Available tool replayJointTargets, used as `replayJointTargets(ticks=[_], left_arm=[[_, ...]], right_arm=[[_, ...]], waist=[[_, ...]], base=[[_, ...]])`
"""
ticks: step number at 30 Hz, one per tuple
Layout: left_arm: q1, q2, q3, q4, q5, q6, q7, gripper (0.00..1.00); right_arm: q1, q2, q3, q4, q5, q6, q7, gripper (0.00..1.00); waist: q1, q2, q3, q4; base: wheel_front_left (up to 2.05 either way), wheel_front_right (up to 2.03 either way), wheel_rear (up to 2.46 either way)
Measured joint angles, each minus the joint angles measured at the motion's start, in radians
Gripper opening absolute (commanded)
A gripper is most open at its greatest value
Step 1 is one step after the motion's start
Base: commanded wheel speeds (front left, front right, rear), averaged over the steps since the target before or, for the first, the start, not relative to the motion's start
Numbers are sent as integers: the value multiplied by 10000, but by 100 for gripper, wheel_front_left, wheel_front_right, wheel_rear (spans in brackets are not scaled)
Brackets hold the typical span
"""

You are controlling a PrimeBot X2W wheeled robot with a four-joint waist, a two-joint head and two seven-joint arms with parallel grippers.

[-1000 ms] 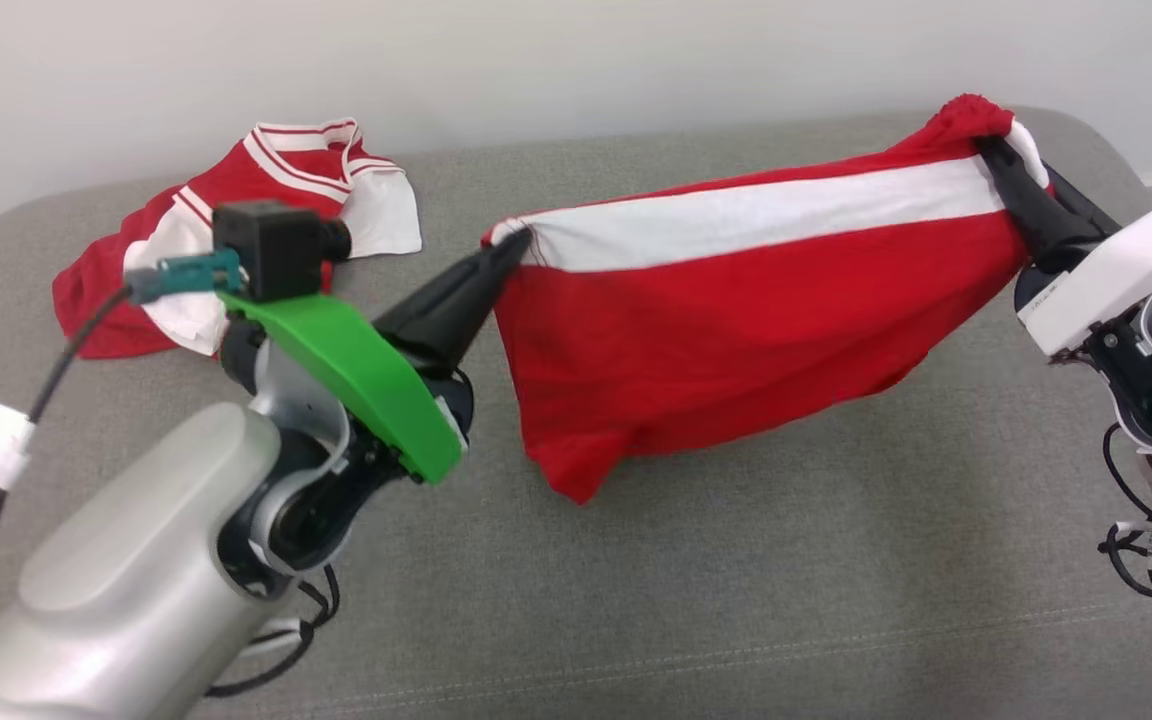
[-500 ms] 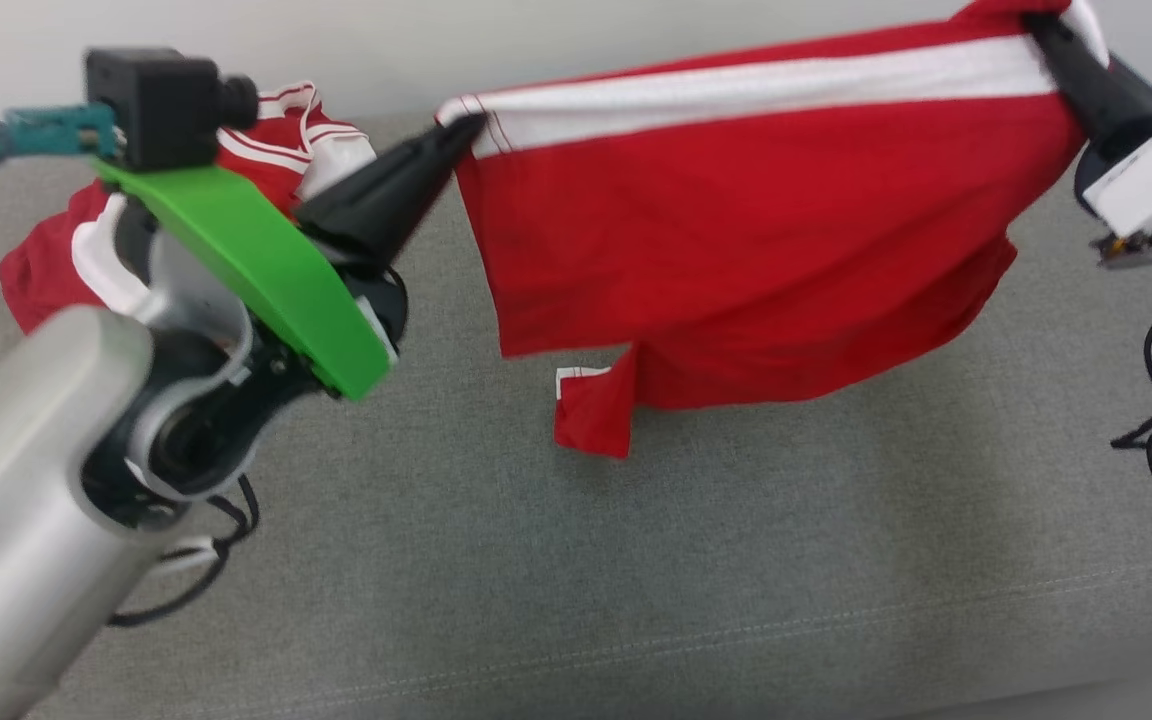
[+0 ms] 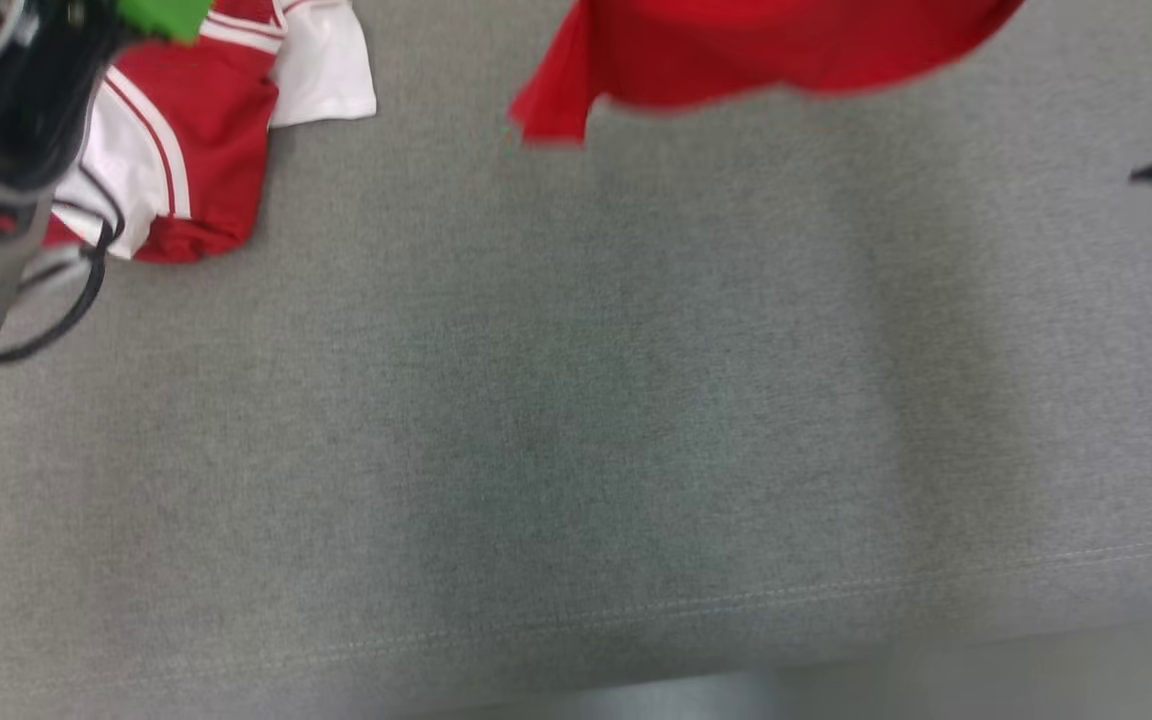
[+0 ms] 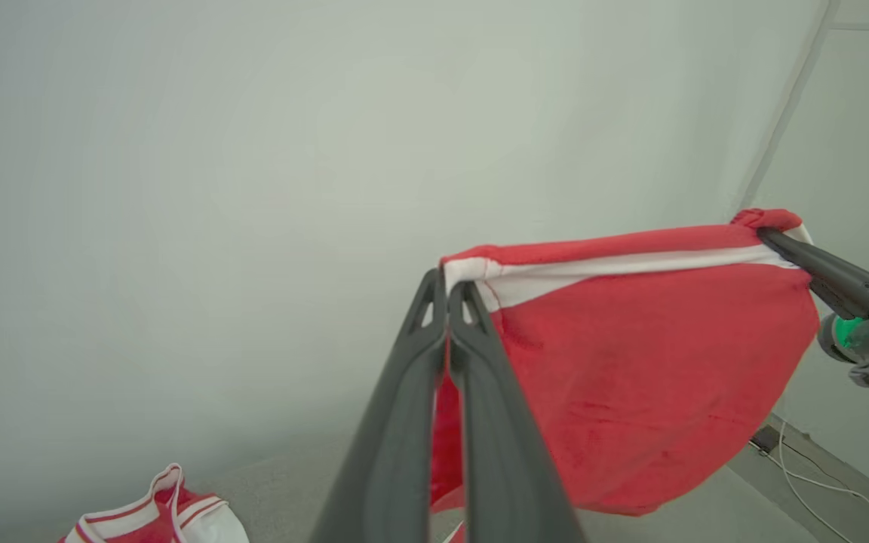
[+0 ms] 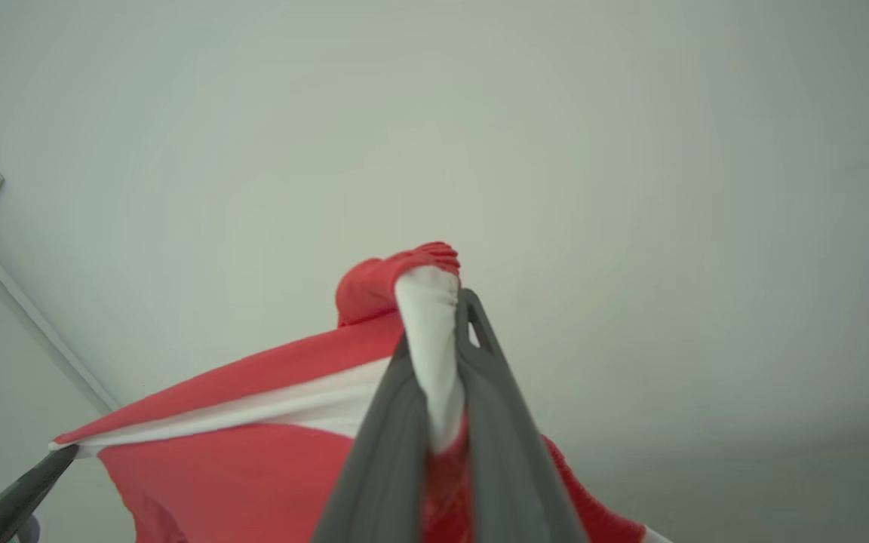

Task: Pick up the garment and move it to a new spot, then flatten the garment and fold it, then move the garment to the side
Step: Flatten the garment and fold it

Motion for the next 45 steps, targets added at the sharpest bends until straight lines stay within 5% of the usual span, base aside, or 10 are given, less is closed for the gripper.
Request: replayJointTargets(ticks=[8, 16, 22, 27, 34, 45], left_arm=[[-1443, -884, 96, 1210, 1313, -8, -1018, 0], [301, -1427, -372, 1802, 759, 4, -1319, 0], [2008, -1281, -602, 1756, 447, -107, -1569, 0], [2987, -1281, -652, 1705, 153, -477, -2071, 0], [4476, -1124, -752, 1436, -98, -617, -2382, 0], [6563, -777, -729, 750, -750, -548, -2652, 0]], right_arm=[[-1456, 667, -704, 1308, -848, 17, -1104, 0], [-327, 721, -86, 2138, -894, -38, -1246, 0], [592, 784, -73, 2015, -182, 798, -1346, 0], [1712, 800, -184, 2004, 167, 1400, -1559, 0], [3548, 798, 61, 2063, 236, 1760, -1505, 0], [5916, 813, 265, 1503, 408, 1795, -1317, 0]], waist=[[0, 0, 1096, 316], [1, 0, 2118, 404], [1, 0, 2547, 183], [0, 0, 2363, 64], [-1, 0, 1654, -41], [-1, 0, 495, -365]], base=[[0, 0, 0], [0, 0, 0], [0, 0, 0], [0, 0, 0], [0, 0, 0], [0, 0, 0]])
